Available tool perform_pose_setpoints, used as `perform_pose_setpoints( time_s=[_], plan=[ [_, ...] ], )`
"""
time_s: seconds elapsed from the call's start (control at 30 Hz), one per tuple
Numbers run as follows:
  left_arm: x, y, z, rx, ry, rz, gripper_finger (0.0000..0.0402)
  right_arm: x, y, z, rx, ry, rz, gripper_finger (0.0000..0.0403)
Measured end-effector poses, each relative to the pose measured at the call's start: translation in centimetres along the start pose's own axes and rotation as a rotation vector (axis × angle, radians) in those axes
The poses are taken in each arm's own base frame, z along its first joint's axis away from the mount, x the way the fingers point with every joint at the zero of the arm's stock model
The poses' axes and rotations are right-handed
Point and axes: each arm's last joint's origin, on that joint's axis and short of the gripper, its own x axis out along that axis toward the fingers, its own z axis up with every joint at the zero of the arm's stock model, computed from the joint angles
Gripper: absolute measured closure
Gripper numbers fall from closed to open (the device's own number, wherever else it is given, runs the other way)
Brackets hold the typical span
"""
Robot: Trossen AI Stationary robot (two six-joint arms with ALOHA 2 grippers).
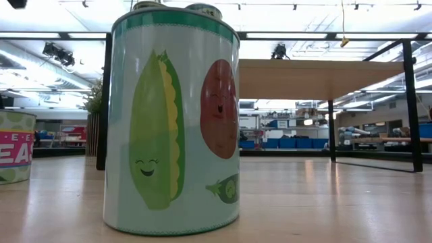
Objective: Pick and place cans onto a shelf
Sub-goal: Put the canned diced tomatoes on the shelf
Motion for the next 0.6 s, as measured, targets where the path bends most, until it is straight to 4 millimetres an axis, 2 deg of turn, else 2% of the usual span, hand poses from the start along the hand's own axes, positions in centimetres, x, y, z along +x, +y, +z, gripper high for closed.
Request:
perform_pose_setpoints(
  time_s=[0.17, 0.3, 0.47, 0.6],
  plan=[
    [0.1, 1.3, -1.5, 0.000, -0.121, -0.039, 0.0230, 1.7, 2.3, 1.8, -0.043, 0.024, -0.029, 0.0056],
    [0.7, 2.1, -3.0, 0.006, -0.148, -0.101, 0.0230, 3.2, 3.7, 3.0, -0.071, 0.060, -0.051, 0.0056],
    [2.4, 2.2, -5.1, 0.006, -0.093, -0.169, 0.0230, 5.6, 4.9, 3.2, -0.087, 0.098, -0.073, 0.0056],
    [4.1, 2.5, -6.9, 0.007, -0.009, -0.141, 0.0227, 7.4, 5.8, 3.1, -0.046, 0.105, -0.079, 0.0056]
  ],
)
